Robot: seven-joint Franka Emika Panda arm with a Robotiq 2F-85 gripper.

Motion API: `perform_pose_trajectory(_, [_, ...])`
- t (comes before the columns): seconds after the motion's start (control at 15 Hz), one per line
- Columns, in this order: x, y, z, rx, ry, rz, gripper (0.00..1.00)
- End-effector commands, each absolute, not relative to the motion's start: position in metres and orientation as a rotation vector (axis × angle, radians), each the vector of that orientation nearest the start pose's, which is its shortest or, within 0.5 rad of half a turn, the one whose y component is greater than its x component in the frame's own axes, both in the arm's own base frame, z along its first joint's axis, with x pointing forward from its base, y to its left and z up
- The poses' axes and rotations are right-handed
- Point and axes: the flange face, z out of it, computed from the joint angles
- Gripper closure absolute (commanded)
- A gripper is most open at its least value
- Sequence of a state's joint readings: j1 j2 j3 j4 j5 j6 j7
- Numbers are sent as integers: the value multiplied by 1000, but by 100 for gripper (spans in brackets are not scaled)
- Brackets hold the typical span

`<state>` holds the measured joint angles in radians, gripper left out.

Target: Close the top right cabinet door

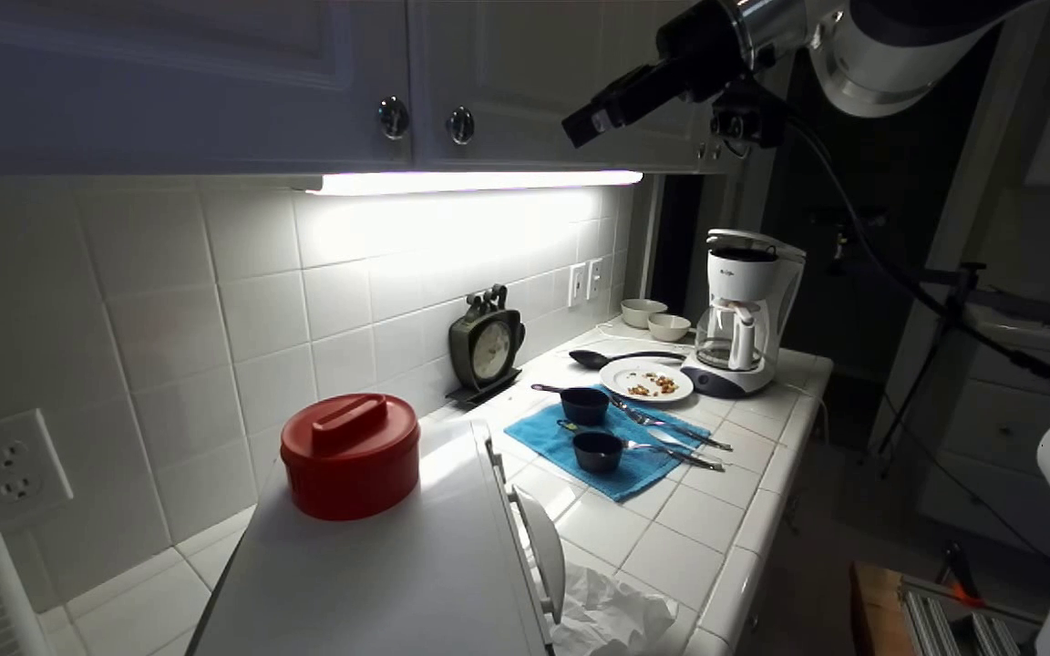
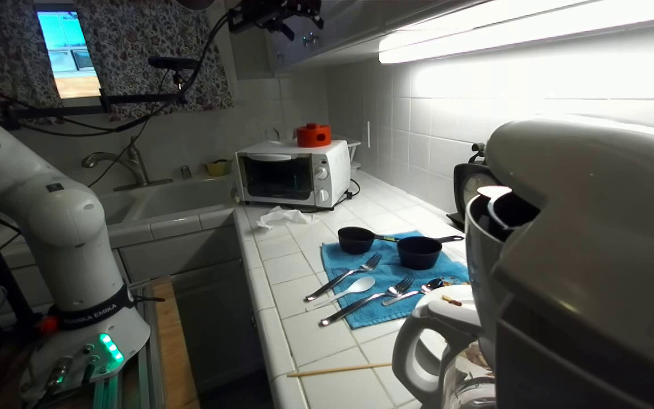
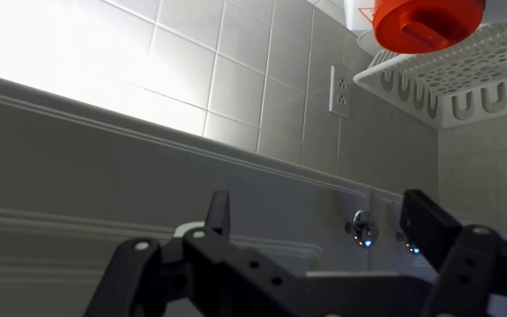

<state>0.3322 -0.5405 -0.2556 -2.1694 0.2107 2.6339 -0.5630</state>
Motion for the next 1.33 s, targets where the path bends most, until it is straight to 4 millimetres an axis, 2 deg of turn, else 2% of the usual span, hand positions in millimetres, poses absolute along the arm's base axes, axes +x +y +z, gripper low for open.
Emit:
perform_pose_trajectory(0.0, [436,-6,721,-2654,-480,-1474,0])
perform_pose_trajectory(0.2, [429,-13,721,-2756,-272,-1327,0])
perform_pose_trajectory(0.47, [414,-20,724,-2824,-79,-1090,0])
perform_pose_trajectory(0.87, [387,-22,720,-2893,-109,-719,0])
perform_pose_trajectory(1.27, [372,-25,712,-2987,-48,-493,0])
